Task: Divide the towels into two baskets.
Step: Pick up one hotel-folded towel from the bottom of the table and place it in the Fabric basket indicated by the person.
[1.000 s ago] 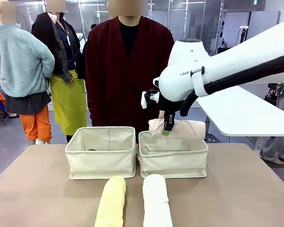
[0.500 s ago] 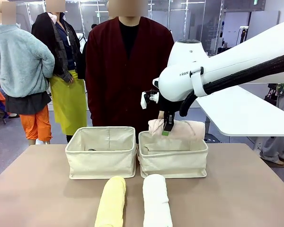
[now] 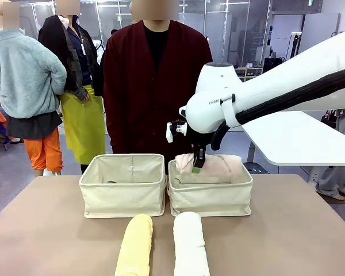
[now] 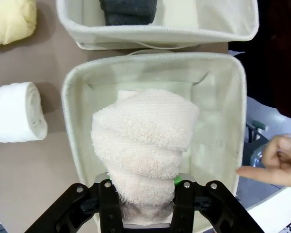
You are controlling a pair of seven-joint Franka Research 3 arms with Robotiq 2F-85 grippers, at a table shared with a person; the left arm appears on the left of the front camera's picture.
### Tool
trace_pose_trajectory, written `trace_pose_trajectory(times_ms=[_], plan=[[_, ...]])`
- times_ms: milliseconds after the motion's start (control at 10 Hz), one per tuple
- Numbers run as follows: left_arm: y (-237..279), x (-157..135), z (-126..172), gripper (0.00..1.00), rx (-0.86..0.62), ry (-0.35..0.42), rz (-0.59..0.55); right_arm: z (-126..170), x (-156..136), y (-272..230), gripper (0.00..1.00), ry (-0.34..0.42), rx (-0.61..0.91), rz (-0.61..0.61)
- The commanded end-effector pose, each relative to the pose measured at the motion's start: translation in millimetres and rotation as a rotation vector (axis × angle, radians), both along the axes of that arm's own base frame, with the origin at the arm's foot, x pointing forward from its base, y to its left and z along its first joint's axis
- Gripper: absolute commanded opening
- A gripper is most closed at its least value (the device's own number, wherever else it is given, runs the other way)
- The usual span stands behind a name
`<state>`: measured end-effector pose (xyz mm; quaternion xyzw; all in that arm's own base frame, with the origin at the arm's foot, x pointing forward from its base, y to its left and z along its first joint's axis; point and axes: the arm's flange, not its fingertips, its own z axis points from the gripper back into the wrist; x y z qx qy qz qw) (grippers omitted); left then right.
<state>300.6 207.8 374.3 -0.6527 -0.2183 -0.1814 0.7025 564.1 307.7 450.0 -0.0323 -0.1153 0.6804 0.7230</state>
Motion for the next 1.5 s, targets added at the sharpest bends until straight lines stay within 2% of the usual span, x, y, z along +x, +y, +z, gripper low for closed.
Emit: trace_pose_trajectory(times_ms=[0,200,300,400,500,600,700,800,1200,1400], plan=[[3.3,-3.5,4.1,1.0,0.012,0.004,-0.006,-9.1,16.0,2.0,0.37,0.022,-0.032,0.007],[3.3,-3.5,4.1,1.0,0.012,0.004,-0.006,-23.8,32.2,-3.7,0.37,0.049,-0.062,0.037],[3.3,-3.5,4.1,1.0,0.012,0.004,-0.006,-32.8,39.2,-4.9,0.37,0.099,-0.063,0.046],[3.3,-3.5,4.1,1.0,0.012,0.004,-0.006,-44.5,45.6,-6.1,0.42,0.122,-0.071,0.059],[3.3,-3.5,4.1,1.0,0.012,0.004,-0.006,-51.9,48.2,-7.0,0.55,0.128,-0.074,0.041],[3.3,-3.5,4.1,1.0,0.012,0.004,-0.006,-51.4,47.6,-8.3,0.77,0.116,-0.08,0.034],[3.3,-3.5,4.1,1.0,0.012,0.004,-0.006,-49.2,46.0,-8.4,0.92,0.112,-0.084,0.034],[3.3,-3.5,4.1,1.0,0.012,0.004,-0.006,-47.9,44.3,-7.4,1.0,0.107,-0.094,0.036],[3.3,-3.5,4.1,1.0,0.012,0.004,-0.006,-41.6,41.4,-8.5,1.0,0.11,-0.096,0.013],[3.3,-3.5,4.1,1.0,0.012,0.004,-0.006,-49.0,46.9,-6.7,1.0,0.102,-0.082,0.033]])
